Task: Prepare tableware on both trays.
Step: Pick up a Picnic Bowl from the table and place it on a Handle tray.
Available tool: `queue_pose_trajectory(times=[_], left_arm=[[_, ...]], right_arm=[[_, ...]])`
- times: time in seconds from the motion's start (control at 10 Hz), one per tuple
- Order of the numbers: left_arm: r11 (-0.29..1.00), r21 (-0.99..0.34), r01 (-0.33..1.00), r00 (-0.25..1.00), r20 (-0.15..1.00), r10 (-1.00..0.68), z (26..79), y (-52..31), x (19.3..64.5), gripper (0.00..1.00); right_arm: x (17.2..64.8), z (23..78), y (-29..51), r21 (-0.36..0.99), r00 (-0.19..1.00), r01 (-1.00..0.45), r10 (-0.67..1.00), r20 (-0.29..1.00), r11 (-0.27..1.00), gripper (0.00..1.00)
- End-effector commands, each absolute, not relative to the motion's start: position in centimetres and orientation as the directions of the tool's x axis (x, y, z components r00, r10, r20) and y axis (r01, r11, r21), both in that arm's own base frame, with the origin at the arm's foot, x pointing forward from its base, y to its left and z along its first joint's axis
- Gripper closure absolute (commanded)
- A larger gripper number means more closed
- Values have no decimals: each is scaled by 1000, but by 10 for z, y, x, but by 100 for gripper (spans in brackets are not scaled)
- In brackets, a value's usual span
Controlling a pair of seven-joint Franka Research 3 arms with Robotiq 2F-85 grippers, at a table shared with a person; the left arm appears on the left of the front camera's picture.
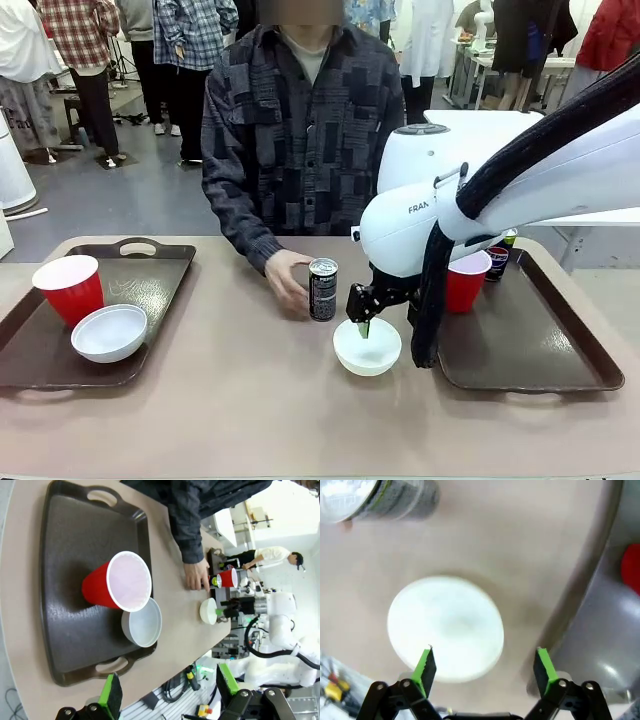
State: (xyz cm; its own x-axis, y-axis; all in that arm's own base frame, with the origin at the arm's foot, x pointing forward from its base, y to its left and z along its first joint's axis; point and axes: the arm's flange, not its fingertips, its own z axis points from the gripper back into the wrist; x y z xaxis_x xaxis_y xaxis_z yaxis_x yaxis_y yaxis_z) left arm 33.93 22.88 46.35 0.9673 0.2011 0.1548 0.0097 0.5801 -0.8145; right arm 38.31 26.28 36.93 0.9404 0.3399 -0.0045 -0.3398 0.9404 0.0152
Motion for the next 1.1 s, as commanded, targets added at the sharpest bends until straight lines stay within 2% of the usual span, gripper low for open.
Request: queue_pose_trajectory(times=[0.0,0.1,1.0], left_arm=[[574,-819,25,962,176,209,464,230,339,0],[574,-819,25,962,176,209,464,230,339,0],[574,-819,25,962,176,209,464,230,339,0]], right_arm=[[310,444,211,17,929,-369,368,21,929,0],[286,457,187,26,945,-324,322,51,946,0],[285,448,172,70,951,-309,308,33,948,0]])
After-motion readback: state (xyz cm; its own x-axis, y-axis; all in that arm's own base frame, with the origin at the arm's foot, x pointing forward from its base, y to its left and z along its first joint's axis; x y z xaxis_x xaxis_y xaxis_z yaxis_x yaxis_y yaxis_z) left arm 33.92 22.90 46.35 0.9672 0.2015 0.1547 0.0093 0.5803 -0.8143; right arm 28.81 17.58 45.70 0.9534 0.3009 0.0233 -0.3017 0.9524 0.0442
